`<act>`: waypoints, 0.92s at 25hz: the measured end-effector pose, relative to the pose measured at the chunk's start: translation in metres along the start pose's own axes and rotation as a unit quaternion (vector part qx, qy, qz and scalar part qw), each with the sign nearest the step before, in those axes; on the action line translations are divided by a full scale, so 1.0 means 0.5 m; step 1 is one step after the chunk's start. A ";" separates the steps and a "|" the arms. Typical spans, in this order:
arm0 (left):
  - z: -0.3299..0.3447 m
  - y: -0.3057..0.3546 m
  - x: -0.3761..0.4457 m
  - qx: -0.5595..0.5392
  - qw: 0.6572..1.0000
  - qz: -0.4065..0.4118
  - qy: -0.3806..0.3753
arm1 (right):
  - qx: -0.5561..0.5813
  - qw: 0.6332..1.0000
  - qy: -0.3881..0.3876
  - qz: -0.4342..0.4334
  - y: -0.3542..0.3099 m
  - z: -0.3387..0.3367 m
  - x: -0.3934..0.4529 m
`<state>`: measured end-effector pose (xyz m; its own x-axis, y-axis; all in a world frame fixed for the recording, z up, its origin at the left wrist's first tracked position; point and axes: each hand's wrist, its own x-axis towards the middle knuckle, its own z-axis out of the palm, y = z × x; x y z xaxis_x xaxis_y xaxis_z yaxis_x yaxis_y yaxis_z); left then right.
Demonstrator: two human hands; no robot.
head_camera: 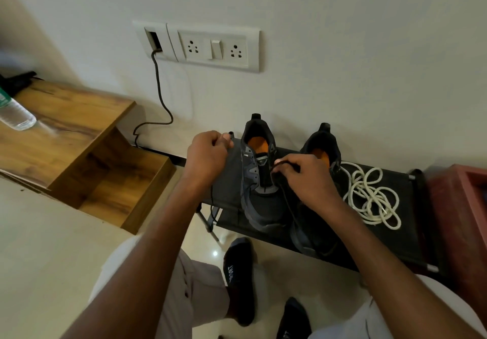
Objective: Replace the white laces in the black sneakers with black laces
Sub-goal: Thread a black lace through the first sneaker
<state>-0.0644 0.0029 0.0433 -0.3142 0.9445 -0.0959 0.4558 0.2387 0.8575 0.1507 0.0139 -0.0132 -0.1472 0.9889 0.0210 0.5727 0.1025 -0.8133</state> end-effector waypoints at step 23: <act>-0.307 0.671 -0.168 -0.264 0.944 0.193 0.038 | 0.423 0.905 0.027 -0.042 -0.679 -0.453 -0.036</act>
<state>-0.0129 -0.0311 0.4166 -0.2767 0.9144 0.2954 0.0755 -0.2857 0.9553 0.1416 -0.0145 0.3942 -0.1084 0.9876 0.1133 -0.2634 0.0814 -0.9612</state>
